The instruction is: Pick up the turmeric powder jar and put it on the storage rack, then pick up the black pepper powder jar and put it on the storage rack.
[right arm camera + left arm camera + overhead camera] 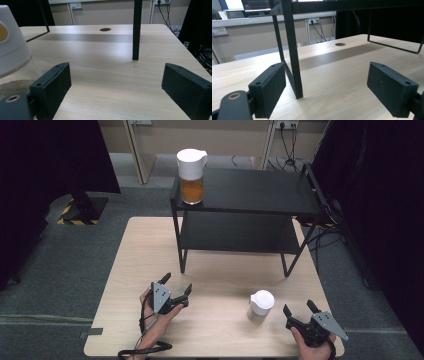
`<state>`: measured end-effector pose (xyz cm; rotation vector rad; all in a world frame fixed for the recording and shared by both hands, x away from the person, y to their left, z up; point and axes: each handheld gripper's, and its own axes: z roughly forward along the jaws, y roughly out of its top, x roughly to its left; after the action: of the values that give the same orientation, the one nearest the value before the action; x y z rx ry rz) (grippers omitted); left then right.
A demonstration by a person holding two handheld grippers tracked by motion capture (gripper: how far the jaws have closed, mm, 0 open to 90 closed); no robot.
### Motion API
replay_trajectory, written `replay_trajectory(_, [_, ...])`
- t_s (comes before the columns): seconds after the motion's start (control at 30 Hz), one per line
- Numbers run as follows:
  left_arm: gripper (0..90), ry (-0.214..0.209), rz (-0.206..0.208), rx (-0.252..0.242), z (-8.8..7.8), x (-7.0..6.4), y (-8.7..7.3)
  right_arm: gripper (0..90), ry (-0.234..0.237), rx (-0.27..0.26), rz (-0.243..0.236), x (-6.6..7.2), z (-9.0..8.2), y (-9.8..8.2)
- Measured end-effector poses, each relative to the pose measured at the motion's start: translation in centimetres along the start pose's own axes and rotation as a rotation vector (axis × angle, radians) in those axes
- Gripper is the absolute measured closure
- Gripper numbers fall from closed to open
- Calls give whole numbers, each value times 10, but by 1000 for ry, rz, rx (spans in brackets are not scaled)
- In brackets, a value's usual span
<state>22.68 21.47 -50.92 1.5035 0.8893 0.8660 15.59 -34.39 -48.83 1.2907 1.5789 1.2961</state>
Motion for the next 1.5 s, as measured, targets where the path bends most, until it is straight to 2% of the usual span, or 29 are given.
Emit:
replay_trajectory(0.17, [149, -3, -21, 9, 0, -2, -4, 90, 0, 1, 1, 0, 0, 0])
replay_trajectory(0.37, [148, 3, -10, 10, 0, -5, -8, 90, 3, -1, 4, -1, 0, 0])
replay_trajectory(0.73, [145, -4, -33, 10, 1, -2, -8, 90, 2, -5, 2, 0, -1, -1])
replay_trajectory(1.03, [145, -5, -25, 9, 0, -2, -8, 90, -2, -2, -5, 1, 0, 0])
replay_trajectory(1.3, [145, -7, -20, 11, 1, -2, -8, 90, 8, -10, -32, 2, -4, -3])
replay_trajectory(1.5, [145, -9, -17, 15, 1, -2, -7, 89, 35, -32, -51, 3, -12, -1])
